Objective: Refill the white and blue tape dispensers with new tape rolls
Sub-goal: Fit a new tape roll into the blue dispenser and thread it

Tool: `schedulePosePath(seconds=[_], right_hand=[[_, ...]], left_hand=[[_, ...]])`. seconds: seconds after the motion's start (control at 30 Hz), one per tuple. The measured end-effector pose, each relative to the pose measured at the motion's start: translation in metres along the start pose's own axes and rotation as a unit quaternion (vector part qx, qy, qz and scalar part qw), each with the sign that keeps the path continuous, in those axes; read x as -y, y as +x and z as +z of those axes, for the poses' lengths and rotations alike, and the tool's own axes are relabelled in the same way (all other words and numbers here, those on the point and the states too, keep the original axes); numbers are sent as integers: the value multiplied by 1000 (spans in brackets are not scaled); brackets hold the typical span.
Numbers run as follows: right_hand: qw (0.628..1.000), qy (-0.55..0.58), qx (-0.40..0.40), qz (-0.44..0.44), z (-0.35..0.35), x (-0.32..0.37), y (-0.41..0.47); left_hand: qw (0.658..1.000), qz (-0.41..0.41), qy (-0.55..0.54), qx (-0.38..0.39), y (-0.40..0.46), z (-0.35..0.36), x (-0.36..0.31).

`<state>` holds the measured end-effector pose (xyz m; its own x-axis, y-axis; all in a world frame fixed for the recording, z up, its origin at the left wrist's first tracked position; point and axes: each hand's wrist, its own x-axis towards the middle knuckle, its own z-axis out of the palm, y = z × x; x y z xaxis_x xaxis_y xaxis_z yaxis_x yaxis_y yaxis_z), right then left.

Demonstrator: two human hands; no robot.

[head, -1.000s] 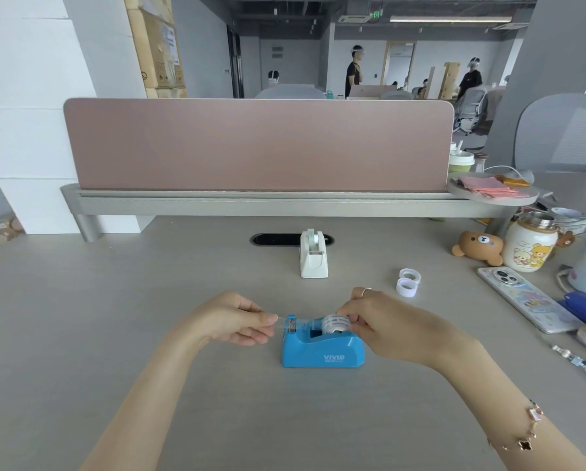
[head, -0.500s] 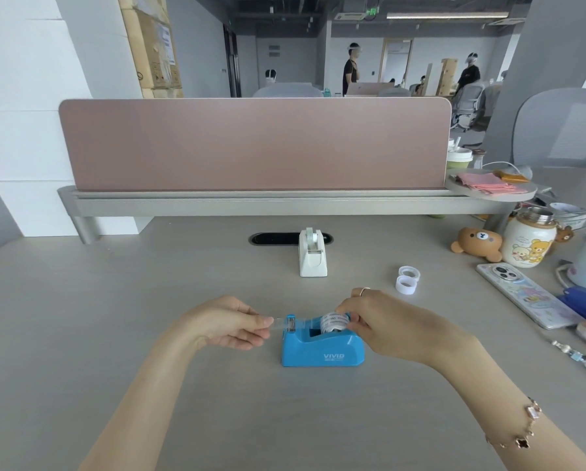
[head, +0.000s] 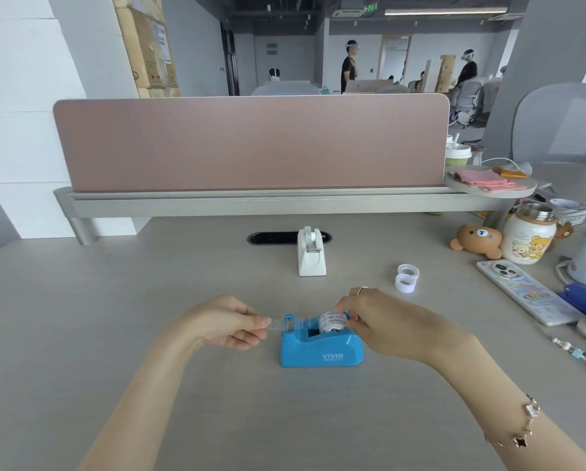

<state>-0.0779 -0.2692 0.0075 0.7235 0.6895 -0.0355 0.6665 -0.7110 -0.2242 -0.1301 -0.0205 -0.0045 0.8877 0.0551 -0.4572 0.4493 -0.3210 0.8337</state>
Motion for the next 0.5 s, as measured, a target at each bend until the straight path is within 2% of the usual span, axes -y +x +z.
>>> schedulePosePath(seconds=[0.17, 0.5], right_hand=[[1000, -6, 0, -2, 0, 0, 0], [1000, -12, -6, 1, 3, -1, 0]], left_hand=[[1000, -8, 12, -1, 7, 3, 5], [994, 2, 105, -5, 13, 26, 5]])
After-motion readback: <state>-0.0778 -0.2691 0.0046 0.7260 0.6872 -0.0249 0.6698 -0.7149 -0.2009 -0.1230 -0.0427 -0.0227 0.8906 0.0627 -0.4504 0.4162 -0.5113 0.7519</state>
